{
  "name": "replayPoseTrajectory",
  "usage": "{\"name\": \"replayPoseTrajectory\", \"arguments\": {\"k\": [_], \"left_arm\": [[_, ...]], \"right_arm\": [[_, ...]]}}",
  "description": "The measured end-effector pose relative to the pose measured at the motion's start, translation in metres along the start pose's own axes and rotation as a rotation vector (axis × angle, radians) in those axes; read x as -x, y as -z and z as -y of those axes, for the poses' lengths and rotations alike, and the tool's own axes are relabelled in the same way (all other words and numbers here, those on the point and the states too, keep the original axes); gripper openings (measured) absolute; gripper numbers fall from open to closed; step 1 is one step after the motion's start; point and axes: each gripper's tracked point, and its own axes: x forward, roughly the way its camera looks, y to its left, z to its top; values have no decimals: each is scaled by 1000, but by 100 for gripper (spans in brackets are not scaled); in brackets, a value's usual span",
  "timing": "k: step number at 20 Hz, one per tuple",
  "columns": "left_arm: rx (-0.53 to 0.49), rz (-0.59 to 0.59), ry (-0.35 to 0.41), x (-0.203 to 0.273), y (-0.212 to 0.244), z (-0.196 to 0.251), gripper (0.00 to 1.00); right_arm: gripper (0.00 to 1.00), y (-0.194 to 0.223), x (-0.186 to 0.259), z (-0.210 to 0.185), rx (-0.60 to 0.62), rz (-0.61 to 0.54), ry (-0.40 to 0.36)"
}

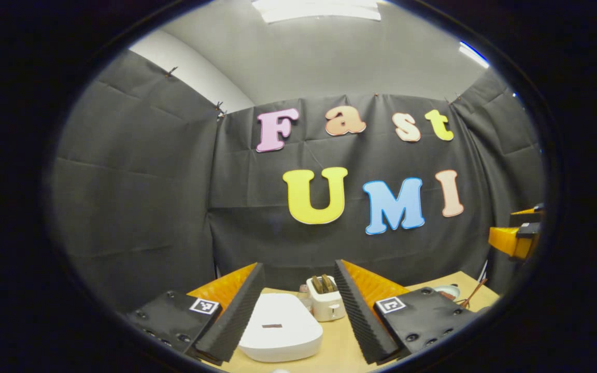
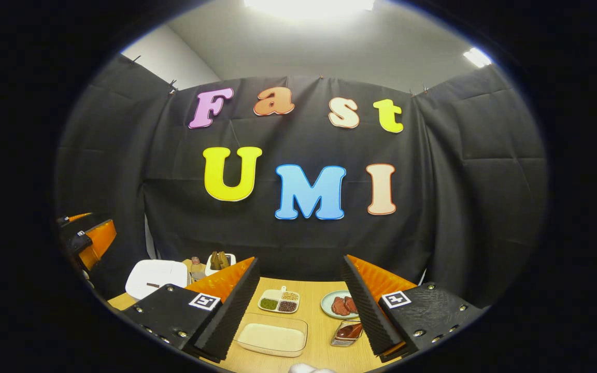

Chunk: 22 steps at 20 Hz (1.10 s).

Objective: Close the left gripper, press the button to open the rice cooker; take a wooden spoon from the chopstick holder with the right hand, scoop a spoonful of rice and pour it into the rice cooker, then put the wooden spoon back into the chopstick holder.

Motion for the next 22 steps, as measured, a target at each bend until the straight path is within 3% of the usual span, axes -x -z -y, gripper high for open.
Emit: {"name": "replayPoseTrajectory", "arguments": {"k": [1,5,7,9,14,22], "left_arm": [[-5,-1,6,-5,2,1,84],[25,-38,-29,-29,14,-14,25],[65,-62,-33,-38,24,-19,8],[95,-104,-49,-55,42,-28,8],[95,-261,-184,-100,128,-73,8],[96,-500,-201,-130,260,-75,8]], "right_arm": [[97,3,-1,2,5,-8,4],[97,6,-3,13,27,-32,30],[97,7,-4,14,31,-45,34],[97,8,-3,17,35,-58,39],[98,14,2,23,62,-97,61],[98,48,5,29,89,-200,88]]}}
